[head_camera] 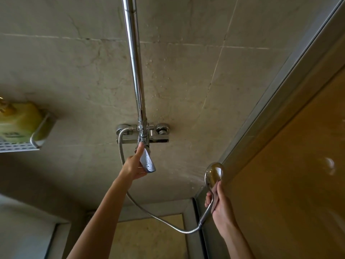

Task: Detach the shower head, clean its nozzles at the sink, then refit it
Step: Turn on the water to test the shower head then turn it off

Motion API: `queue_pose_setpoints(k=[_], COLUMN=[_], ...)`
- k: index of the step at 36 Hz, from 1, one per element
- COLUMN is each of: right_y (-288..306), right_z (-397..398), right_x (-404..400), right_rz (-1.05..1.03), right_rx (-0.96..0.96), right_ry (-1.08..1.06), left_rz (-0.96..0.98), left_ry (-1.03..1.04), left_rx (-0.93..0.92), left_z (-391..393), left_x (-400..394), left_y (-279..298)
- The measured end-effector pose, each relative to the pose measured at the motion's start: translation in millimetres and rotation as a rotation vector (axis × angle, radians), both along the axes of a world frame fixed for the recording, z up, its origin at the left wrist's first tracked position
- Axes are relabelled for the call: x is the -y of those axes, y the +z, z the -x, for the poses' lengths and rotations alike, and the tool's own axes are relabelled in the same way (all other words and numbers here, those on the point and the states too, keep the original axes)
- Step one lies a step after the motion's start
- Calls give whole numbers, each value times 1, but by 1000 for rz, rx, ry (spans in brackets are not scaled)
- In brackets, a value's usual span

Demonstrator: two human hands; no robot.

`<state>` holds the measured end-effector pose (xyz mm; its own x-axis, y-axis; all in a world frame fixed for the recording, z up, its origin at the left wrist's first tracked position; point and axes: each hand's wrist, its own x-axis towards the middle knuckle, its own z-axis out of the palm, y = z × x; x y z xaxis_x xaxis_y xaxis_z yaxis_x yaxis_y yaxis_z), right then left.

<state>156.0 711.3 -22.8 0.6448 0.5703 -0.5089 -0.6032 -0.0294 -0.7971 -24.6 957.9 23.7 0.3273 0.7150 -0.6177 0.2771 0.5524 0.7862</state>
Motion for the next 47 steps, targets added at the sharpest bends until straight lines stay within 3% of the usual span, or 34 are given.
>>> queue_pose_setpoints(k=[21, 26, 33, 47], right_y=[5, 9, 14, 28], right_z=[-6, -3, 0, 10], right_x=[30, 37, 42, 46], right_rz=[89, 74, 48, 18], right_rx=[118, 102, 97, 68], right_ry=[-44, -52, -68, -79], left_rz=[-101, -173, -69, -40], left_ry=[-36, -113, -48, -61], left_rx=[43, -26, -1, 5], left_z=[3, 2, 4, 3], left_x=[3, 4, 5, 2], left_y=[-1, 3, 5, 3])
